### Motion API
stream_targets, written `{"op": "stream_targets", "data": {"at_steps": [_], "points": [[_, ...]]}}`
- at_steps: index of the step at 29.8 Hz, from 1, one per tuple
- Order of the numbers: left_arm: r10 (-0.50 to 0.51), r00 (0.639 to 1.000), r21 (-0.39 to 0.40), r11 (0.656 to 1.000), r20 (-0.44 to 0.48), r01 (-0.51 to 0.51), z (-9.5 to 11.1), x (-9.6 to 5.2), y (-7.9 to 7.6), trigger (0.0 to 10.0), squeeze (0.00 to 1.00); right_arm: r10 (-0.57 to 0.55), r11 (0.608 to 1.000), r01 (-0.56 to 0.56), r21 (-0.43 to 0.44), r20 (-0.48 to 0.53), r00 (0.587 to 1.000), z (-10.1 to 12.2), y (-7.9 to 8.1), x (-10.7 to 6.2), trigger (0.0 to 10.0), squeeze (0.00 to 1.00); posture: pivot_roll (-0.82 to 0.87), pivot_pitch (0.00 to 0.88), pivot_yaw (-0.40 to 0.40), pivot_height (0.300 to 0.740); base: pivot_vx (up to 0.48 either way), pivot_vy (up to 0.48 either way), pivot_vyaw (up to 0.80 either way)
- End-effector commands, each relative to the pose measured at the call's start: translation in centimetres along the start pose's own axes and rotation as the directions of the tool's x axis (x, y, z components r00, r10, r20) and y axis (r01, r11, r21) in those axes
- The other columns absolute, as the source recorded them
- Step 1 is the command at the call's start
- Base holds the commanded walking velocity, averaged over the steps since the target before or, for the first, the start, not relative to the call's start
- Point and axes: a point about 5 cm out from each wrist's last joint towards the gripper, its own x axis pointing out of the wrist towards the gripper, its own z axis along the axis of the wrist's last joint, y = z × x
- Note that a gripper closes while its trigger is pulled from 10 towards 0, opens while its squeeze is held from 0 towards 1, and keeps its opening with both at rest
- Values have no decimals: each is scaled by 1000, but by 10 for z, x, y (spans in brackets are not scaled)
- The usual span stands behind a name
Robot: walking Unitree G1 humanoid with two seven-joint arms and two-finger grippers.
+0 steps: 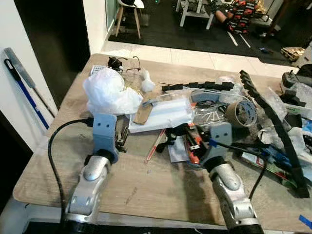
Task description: Picking trash to rubbish bin
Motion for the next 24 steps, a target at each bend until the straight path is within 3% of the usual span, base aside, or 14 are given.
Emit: {"op": "stream_targets", "data": {"at_steps": [1,6,12,13,14,24], "points": [[-24,1000,5,1000,13,24,2,-4,3,10000,0,19,1000,-19,9,-22,1000,-4,3,-3,10000,0,-43,129,-82,740,0,0,0],[-128,992,105,986,14,126,4,-15,19,10000,0,112,994,-112,4,-31,993,-5,20,-3,10000,0,-31,135,-85,740,0,0,0],[-233,971,136,965,60,224,13,-24,22,10000,0,171,985,-171,-3,-25,985,-5,28,-3,10000,16,-28,137,-84,740,0,0,0],[-256,965,136,960,61,246,14,-26,22,10000,0,177,984,-178,-12,-29,984,-5,29,-3,10000,871,-27,137,-84,740,0,0,0],[-274,960,136,955,62,263,15,-27,21,10000,0,182,983,-182,-18,-32,983,-6,29,-2,10000,1000,-26,137,-84,740,0,0,0],[-434,901,142,893,26,426,7,-35,-4,10000,0,200,977,-205,-56,-74,977,-9,23,-1,10000,1000,-32,127,-86,740,0,0,0]]}}
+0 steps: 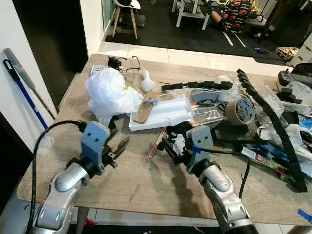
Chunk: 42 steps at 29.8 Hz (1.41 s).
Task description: Picking trash to rubbish bin
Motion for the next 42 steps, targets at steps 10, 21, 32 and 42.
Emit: {"op": "stream_targets", "data": {"at_steps": [10,21,32,42], "points": [[-90,996,-24,996,21,90,1,6,-20,10000,0,55,998,-52,17,-197,979,-28,3,-11,10000,969,-36,114,-88,740,0,0,0],[-110,994,-23,994,21,111,-1,9,-27,10000,0,94,995,-95,10,-255,962,-38,2,-10,10000,0,-39,102,-89,740,0,0,0],[-100,994,-17,995,34,101,2,11,-24,10000,0,126,992,-127,0,-168,978,-27,2,19,10000,0,-31,122,-93,740,0,0,0],[-115,993,-21,993,38,116,4,10,-28,10000,0,232,972,-235,-12,-123,965,-21,15,39,10000,0,-27,150,-98,740,0,0,0]]}}
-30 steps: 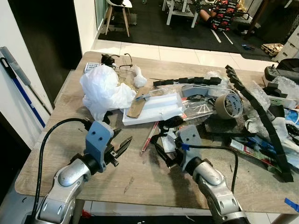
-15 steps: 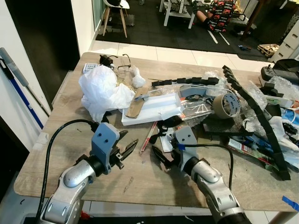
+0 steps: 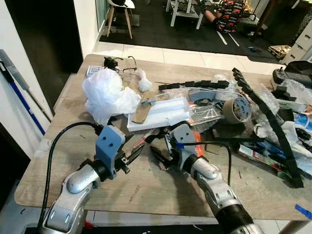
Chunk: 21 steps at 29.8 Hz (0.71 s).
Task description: Picking trash to rubbish bin
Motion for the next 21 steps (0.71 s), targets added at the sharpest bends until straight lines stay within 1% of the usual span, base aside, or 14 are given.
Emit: {"op": "stream_targets", "data": {"at_steps": [1,3,7,12,17,21], "points": [[-19,1000,-12,1000,4,19,0,-1,-7,10000,0,33,999,-33,-13,9,999,0,3,4,10000,0,-27,152,-98,740,0,0,0],[-20,1000,-12,1000,4,20,0,-1,-7,10000,0,41,999,-40,-16,19,999,3,4,5,10000,0,-27,155,-99,740,0,0,0],[-24,1000,-16,1000,2,24,1,-2,-7,10000,0,60,998,-59,-13,82,995,18,5,12,10000,0,-29,164,-100,740,0,0,0],[-19,1000,-19,1000,4,19,1,-2,-6,10000,0,40,999,-43,16,156,987,33,1,13,10000,0,-32,176,-99,740,0,0,0],[-21,1000,-19,1000,3,21,1,-2,-7,10000,0,32,999,-33,3,155,987,32,-2,13,10000,0,-32,176,-99,740,0,0,0],[-25,1000,-18,1000,10,26,2,1,-7,10000,0,-1,1000,4,-22,100,995,17,-12,11,10000,0,-27,190,-98,740,0,0,0]]}}
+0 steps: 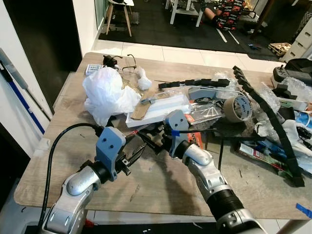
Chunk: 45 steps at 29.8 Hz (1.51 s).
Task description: Picking trash to rubbish bin
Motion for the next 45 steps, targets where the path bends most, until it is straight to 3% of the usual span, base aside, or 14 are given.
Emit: {"op": "stream_targets", "data": {"at_steps": [1,12,24,27,31,35,38,45], "points": [[-20,1000,-15,1000,2,20,0,3,-5,10000,0,-30,1000,30,0,-27,999,-9,-6,-6,10000,0,-27,190,-98,740,0,0,0],[-39,999,-12,999,10,39,1,10,-9,10000,0,-82,997,83,6,-121,989,-31,-16,-11,10000,0,-30,194,-85,740,0,0,0],[-53,999,-6,999,8,53,2,9,-7,10000,0,74,997,-71,27,-153,985,-29,-3,-17,10000,0,-31,186,-79,740,0,0,0],[-57,998,-6,998,4,57,1,7,-7,10000,0,47,994,-34,102,-122,991,-18,-5,-24,10000,0,-35,182,-79,740,0,0,0],[-60,998,-7,998,4,60,1,7,-7,10000,0,32,992,-22,122,-82,996,-3,-5,-31,10000,0,-37,181,-77,740,0,0,0],[-68,998,-8,998,6,69,1,8,-8,10000,0,31,994,-28,103,-35,999,17,-5,-33,10000,0,-39,176,-73,740,0,0,0],[-73,997,-6,997,8,73,2,8,-8,10000,0,16,997,-25,68,129,991,59,-5,-30,10000,0,-39,171,-74,740,0,0,0],[-78,997,-4,997,7,78,1,8,-7,10000,0,59,995,-73,72,182,982,89,3,-30,10000,0,-39,160,-78,740,0,0,0]]}}
